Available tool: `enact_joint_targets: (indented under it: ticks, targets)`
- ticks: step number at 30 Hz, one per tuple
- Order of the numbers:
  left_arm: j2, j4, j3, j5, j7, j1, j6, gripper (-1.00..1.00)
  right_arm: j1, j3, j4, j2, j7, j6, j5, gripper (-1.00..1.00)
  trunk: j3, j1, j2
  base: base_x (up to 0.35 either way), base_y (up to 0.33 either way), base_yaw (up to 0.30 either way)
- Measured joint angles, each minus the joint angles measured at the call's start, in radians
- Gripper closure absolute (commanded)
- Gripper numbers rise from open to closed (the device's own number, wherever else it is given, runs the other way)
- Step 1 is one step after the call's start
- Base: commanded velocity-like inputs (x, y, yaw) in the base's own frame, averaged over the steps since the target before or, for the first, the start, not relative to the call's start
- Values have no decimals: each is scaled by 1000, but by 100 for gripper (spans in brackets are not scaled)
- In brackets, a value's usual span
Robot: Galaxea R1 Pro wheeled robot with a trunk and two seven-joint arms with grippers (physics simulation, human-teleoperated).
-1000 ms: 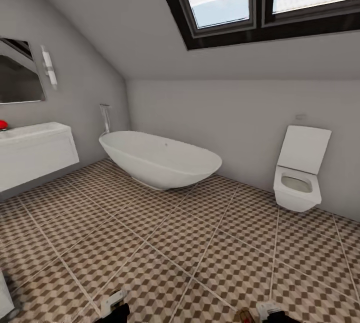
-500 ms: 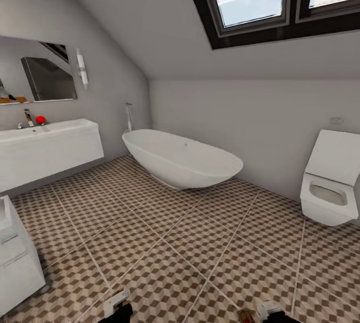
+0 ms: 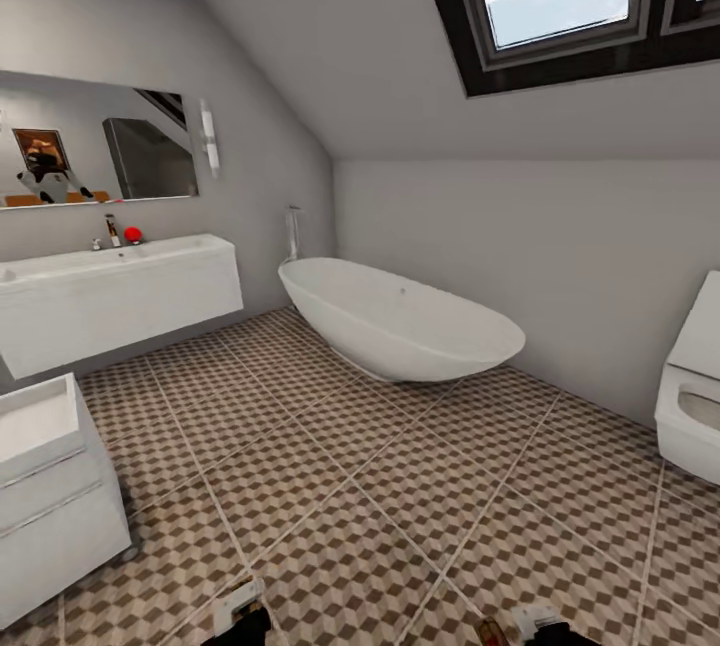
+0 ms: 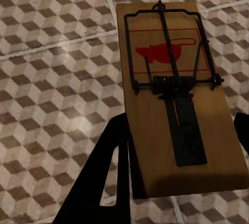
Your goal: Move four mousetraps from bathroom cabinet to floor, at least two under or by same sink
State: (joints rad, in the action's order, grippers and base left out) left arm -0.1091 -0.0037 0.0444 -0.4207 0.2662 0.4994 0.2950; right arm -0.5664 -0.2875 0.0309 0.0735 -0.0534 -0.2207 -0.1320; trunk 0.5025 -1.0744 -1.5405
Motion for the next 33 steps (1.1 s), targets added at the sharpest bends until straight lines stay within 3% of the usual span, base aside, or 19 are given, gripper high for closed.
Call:
enact_joint_targets:
  ticks: [9, 33]
  targets:
    - [5, -1, 0, 1, 1, 0, -71, 100, 0, 0, 0, 1, 12, 0, 0, 100, 0, 0, 0, 313, 0, 8]
    - [5, -1, 0, -4, 2, 0, -72, 100, 0, 0, 0, 3, 5, 1, 0, 100, 0, 0, 0, 323, 0, 12]
